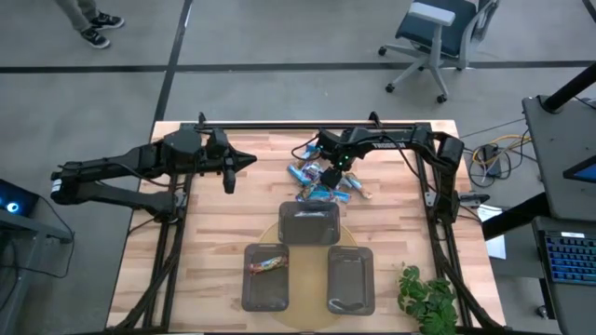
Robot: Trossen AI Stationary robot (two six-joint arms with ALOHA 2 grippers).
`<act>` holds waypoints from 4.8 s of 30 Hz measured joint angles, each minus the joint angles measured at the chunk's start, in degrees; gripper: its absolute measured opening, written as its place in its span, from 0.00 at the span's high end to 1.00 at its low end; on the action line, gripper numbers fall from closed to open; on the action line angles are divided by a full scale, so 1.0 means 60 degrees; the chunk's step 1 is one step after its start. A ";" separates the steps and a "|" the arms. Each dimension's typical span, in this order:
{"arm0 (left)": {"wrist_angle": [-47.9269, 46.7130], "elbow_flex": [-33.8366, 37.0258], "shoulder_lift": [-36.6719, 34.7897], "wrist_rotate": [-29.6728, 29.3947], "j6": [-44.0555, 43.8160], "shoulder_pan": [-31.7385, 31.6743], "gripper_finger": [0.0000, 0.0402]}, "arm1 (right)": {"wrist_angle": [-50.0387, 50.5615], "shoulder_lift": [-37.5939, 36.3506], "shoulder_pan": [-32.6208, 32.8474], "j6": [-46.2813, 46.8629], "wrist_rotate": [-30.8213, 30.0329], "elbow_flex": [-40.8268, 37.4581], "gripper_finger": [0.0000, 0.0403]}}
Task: Pick and place Granola Bars by type
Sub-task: Put the red granola bar into the bottom left black bin
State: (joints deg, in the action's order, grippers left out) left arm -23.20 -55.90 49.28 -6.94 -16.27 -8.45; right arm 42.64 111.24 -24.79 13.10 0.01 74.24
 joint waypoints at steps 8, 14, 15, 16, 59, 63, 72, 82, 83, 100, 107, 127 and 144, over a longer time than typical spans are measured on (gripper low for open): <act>0.0000 0.0000 0.0000 0.0004 0.0000 0.0000 1.00 | -0.0042 0.0000 -0.0076 0.0000 0.0000 -0.0167 0.52; 0.0000 0.0000 0.0000 0.0002 0.0000 0.0000 1.00 | -0.0060 0.0000 -0.0089 0.0000 0.0040 -0.0394 0.63; 0.0000 0.0000 0.0000 0.0004 0.0000 0.0000 1.00 | -0.0067 0.0000 -0.0089 0.0000 0.0044 -0.0417 0.65; 0.0000 0.0000 0.0000 0.0002 0.0000 0.0000 1.00 | -0.0080 0.0000 -0.0085 0.0000 0.0044 -0.0440 0.67; 0.0004 -0.0076 -0.0111 0.0004 0.0002 0.0000 1.00 | 0.1590 -0.0034 -0.0165 -0.0823 -0.0007 0.1554 0.89; 0.0000 -0.0076 -0.0222 0.0004 0.0018 0.0000 1.00 | 0.1983 -0.0069 -0.0165 -0.1022 0.0004 0.2266 0.89; -0.0611 -0.0015 -0.0909 0.0014 0.0452 0.0003 1.00 | 0.1977 -0.0894 -0.0035 -0.1404 0.1578 0.3509 0.92; -0.1892 -0.0025 -0.1882 0.0001 0.0445 0.0000 1.00 | 0.1107 -0.2083 0.0575 -0.1719 0.3022 0.4621 0.93; -0.1894 -0.0025 -0.1962 -0.0030 0.0454 0.0000 1.00 | 0.0941 -0.2170 0.0683 -0.1694 0.3126 0.4714 0.93; -0.2248 -0.0015 -0.2805 -0.0144 0.0477 0.0004 1.00 | -0.0630 -0.2426 0.2909 -0.1553 0.3346 0.6342 0.93; -0.2326 -0.0011 -0.2769 -0.0143 0.0520 0.0004 1.00 | -0.1345 -0.2392 0.3641 -0.1187 0.3333 0.6302 0.93; -0.2375 -0.0011 -0.2772 -0.0142 0.0539 0.0004 1.00 | -0.2638 -0.1644 0.4922 -0.0696 0.3300 0.6171 0.93; -0.2361 -0.0009 -0.2772 -0.0138 0.0538 0.0001 1.00 | -0.3022 -0.1472 0.5099 -0.0678 0.3260 0.6021 0.93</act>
State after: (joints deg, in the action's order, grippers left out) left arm -37.37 -55.95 32.64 -7.77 -13.05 -8.44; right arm 24.51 102.41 5.80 9.04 19.57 110.37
